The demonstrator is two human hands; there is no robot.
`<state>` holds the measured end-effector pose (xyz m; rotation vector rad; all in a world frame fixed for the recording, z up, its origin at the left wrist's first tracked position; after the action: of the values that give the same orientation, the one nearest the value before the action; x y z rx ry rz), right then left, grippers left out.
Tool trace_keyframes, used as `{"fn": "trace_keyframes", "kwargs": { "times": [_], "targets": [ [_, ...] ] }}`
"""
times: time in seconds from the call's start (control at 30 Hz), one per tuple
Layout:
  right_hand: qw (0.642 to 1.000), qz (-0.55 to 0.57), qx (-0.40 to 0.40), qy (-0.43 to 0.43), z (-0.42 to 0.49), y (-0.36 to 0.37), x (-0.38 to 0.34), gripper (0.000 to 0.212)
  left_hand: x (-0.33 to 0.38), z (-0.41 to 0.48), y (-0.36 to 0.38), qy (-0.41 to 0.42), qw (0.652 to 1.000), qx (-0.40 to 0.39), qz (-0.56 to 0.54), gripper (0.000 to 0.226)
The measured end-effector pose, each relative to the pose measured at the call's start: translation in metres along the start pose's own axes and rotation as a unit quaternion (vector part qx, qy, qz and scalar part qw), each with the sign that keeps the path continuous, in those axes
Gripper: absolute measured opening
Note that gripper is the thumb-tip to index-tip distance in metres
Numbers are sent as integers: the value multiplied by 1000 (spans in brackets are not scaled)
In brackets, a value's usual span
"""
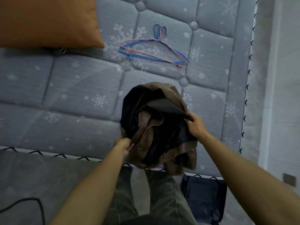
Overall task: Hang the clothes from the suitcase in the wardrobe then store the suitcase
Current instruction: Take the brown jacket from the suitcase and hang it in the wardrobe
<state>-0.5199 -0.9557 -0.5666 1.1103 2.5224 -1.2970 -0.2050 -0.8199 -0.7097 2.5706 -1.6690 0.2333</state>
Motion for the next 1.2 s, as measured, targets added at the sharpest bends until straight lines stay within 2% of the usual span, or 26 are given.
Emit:
{"fn": "trace_keyframes", "kwargs": {
  "times": [0.07,0.13,0.27,0.43,0.53,0.67,0.77,0.83,0.9,1.03,1.2],
  "targets": [
    [998,33,52,11,-2,-22,8,13,17,-16,-10,61,998,19,20,26],
    [993,69,87,35,-5,-46,17,14,39,-29,-20,130,991,31,23,33],
    [980,119,151,51,-14,-103,38,13,98,-81,-18,247,967,50,-30,40],
    [972,137,180,70,-23,-154,78,15,175,-167,20,412,907,50,-71,22],
    [968,153,173,95,-21,-167,98,17,197,-200,48,461,886,17,-32,34],
    [973,124,147,130,-21,-161,111,12,175,-191,65,440,896,27,55,34],
    [984,85,128,85,-26,-147,99,36,132,-172,68,394,917,33,60,23],
    [989,35,138,38,-27,-137,87,42,98,-152,67,348,936,32,53,20],
    [991,2,134,3,-28,-124,73,40,68,-131,66,307,949,26,70,20],
    [997,-14,57,-48,-26,-88,46,31,27,-100,60,239,967,35,87,20],
    [996,-32,17,-86,-17,-48,17,28,29,-76,43,222,972,62,56,15]
  ]
}}
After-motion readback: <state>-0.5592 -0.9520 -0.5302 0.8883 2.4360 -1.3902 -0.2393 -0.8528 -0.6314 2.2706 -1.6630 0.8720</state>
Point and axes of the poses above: each hand's wrist, its own z-axis towards the middle knuckle, its own y-axis out of the palm, x = y × z, the point moved 5 cm from there along z, towards the middle knuckle, and after that the axes turned 7 degrees about y, right-handed, at the moved point
